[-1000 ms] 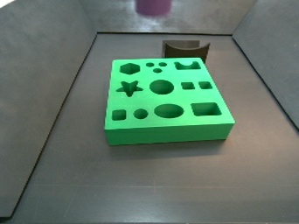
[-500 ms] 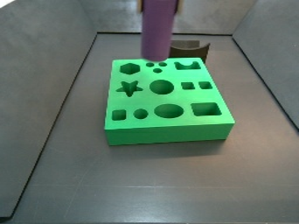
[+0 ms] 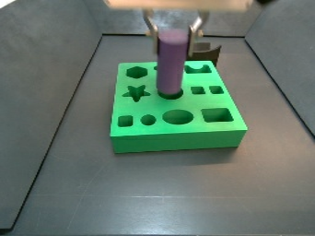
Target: Insert the round object.
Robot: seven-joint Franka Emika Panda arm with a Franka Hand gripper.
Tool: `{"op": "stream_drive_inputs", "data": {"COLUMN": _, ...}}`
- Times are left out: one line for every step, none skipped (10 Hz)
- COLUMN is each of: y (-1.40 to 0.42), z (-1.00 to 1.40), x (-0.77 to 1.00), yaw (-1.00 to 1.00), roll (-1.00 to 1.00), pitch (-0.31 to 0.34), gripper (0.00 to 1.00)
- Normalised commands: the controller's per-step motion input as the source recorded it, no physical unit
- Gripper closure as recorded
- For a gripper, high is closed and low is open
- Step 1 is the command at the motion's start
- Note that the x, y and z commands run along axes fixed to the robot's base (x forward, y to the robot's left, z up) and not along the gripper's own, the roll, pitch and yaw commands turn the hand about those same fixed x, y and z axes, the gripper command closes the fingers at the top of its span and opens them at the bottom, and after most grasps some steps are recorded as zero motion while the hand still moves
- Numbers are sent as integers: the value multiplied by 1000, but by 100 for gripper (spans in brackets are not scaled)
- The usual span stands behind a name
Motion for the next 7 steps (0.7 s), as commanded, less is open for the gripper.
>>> {"op": "stream_drive_inputs", "data": {"y": 149, "z": -537, "x": 57, "yaw": -69, "roll": -197, "pitch": 0, "gripper": 100}}
{"op": "stream_drive_inputs", "data": {"y": 140, "z": -494, "x": 0, "yaw": -66, "roll": -206, "pitch": 0, "gripper": 100}}
{"op": "stream_drive_inputs", "data": {"y": 43, "z": -486, "x": -106, "yaw": 0, "roll": -270, "pitch": 0, "gripper": 100}}
{"op": "stream_drive_inputs", "data": {"y": 0, "z": -791, "x": 51, "yaw": 0, "roll": -164, "pitch": 0, "gripper": 100}}
{"op": "stream_drive_inputs", "data": {"y": 0, "z": -691, "x": 71, "yaw": -37, "roll": -206, "pitch": -3, "gripper": 100}}
{"op": "stream_drive_inputs", "data": {"y": 37, "z": -340, "x": 0, "yaw": 0, "roll": -183, "pitch": -61, "gripper": 100}}
{"op": "stream_drive_inputs", "data": {"y": 0, "z": 0, "x": 26, "yaw": 0, "roll": 0, "pitch": 0, "gripper": 100}}
